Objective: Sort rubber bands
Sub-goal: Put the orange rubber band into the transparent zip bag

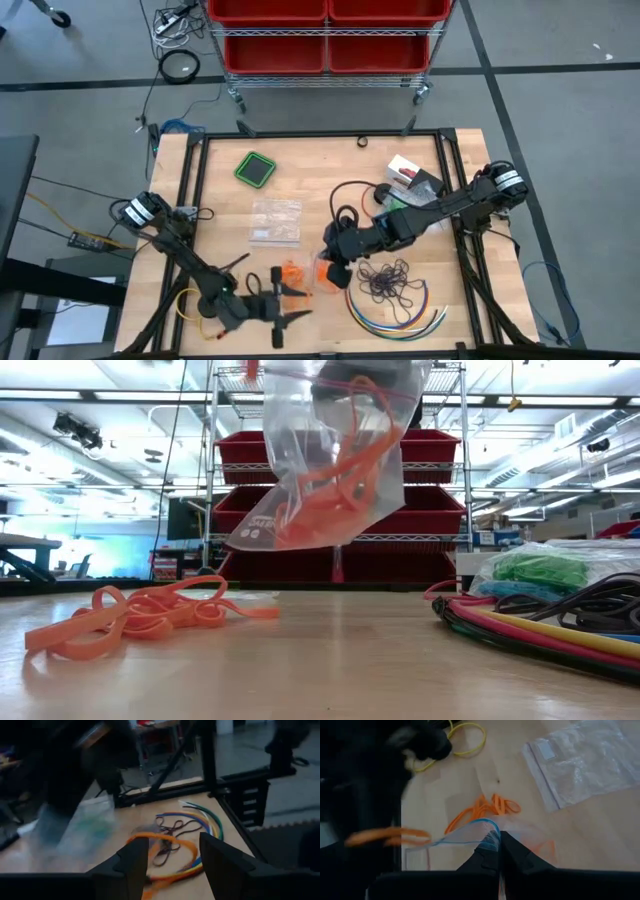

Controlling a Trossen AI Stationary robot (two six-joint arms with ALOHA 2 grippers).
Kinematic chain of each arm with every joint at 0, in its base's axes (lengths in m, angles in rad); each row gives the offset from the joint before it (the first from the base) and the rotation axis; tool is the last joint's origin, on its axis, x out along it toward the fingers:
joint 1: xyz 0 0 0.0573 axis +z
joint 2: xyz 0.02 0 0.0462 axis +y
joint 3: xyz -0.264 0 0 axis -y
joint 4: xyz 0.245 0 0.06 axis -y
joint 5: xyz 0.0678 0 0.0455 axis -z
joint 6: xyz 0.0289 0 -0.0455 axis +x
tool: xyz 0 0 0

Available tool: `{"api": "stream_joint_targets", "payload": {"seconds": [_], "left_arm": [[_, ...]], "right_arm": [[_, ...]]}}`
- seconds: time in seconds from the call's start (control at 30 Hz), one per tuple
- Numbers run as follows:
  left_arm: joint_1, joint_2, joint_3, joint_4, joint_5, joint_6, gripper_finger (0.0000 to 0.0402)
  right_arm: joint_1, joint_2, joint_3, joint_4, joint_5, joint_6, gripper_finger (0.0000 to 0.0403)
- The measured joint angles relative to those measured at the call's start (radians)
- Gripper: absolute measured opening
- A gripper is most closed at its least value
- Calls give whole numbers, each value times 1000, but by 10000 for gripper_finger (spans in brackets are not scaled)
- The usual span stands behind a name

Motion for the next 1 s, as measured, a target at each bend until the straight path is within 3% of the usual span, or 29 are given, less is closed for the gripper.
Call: {"api": "stream_joint_targets", "payload": {"seconds": [0.2, 0.33, 0.43, 0.63, 1.0], "left_arm": [[25, 0, 228, -388, 33, 18, 184], [70, 0, 311, -540, 33, 18, 184], [118, -1, 319, -584, 44, 10, 184], [195, -1, 316, -734, 169, -145, 184], [152, -1, 316, -845, 182, -224, 183]], "right_arm": [[-9, 0, 0, 2, -1, 4, 0], [-9, 18, 0, 22, -5, 19, 0], [-9, 54, 1, 65, -39, 21, 0], [-9, 120, 0, 94, -98, 21, 0], [-10, 119, 0, 91, -77, 41, 0]]}}
